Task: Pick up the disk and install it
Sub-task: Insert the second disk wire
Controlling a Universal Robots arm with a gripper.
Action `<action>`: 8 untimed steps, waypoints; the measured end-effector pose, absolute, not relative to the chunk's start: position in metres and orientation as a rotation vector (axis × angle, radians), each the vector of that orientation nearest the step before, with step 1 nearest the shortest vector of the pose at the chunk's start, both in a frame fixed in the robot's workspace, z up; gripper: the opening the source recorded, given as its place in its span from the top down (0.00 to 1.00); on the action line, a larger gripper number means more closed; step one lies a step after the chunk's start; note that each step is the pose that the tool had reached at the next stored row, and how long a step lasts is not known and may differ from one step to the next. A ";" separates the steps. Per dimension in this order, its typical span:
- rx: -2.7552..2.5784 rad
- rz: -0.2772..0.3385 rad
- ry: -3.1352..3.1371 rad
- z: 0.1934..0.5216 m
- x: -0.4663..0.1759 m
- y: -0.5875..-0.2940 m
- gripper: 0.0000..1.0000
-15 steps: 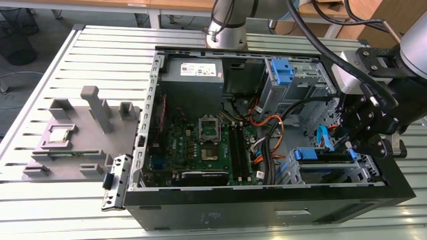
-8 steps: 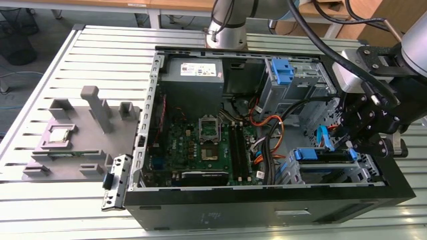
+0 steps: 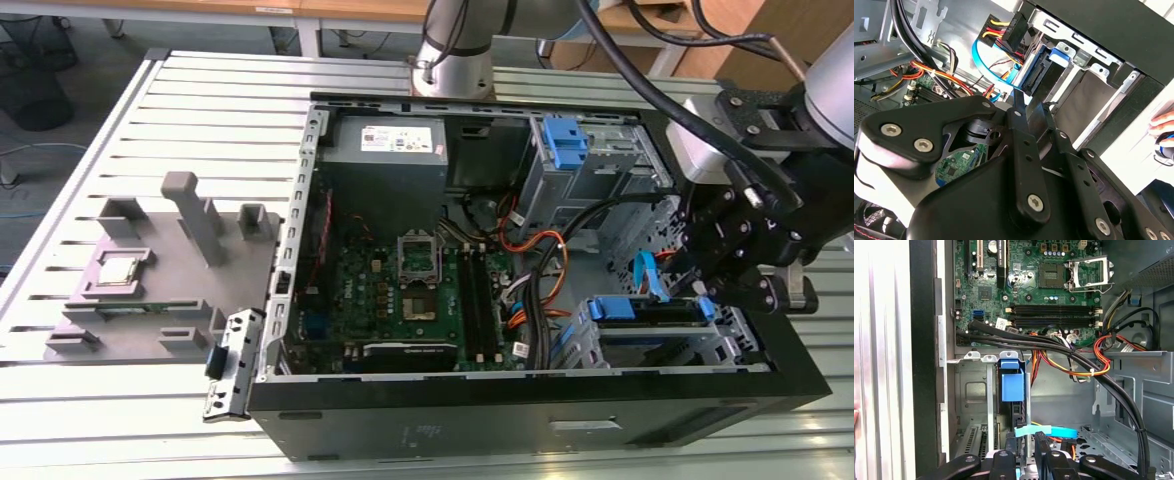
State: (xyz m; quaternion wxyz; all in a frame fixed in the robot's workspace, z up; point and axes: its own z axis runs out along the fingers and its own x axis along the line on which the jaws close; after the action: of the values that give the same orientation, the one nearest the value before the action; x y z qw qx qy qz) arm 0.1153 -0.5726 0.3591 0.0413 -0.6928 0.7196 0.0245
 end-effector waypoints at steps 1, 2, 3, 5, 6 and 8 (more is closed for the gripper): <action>-2.121 0.075 2.203 0.359 0.115 -0.573 0.71; -2.121 0.075 2.203 0.359 0.115 -0.573 0.71; -2.121 0.075 2.203 0.359 0.115 -0.573 0.71; -2.121 0.075 2.203 0.360 0.115 -0.573 0.71; -2.121 0.075 2.203 0.360 0.115 -0.573 0.71; -2.121 0.075 2.203 0.360 0.115 -0.573 0.71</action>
State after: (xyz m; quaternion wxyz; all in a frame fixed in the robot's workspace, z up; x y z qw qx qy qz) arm 0.1153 -0.5726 0.3605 0.0413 -0.6928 0.7196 0.0245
